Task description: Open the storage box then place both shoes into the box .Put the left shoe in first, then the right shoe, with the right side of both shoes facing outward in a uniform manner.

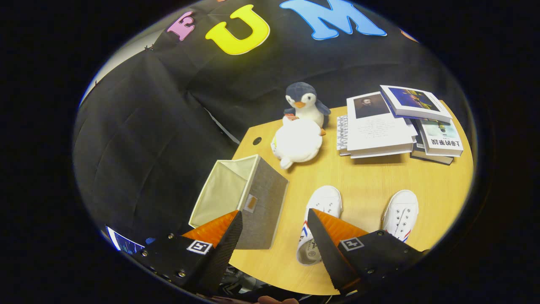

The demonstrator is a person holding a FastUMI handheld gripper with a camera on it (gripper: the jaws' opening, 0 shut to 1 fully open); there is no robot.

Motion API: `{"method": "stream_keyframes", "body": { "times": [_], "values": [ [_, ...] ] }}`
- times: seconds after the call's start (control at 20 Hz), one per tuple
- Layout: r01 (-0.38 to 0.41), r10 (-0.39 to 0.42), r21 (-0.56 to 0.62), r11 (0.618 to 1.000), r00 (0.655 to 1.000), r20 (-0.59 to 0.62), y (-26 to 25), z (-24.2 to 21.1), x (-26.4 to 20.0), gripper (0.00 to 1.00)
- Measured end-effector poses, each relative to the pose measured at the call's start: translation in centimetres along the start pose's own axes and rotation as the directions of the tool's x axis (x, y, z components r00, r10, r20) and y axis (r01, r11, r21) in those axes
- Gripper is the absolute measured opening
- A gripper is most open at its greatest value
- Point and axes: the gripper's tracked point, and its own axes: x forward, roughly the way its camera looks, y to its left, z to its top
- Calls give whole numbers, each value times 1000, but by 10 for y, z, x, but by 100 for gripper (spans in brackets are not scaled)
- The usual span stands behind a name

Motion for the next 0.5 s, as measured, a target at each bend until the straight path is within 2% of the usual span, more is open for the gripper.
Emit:
{"method": "stream_keyframes", "body": {
  "times": [0.25, 0.5],
  "values": [
    [72, -72, -6, 997, 994, -79, -34, -28, 8, 95],
    [92, -85, 38, 995, 984, -158, -51, -48, 22, 95]
  ]
}}
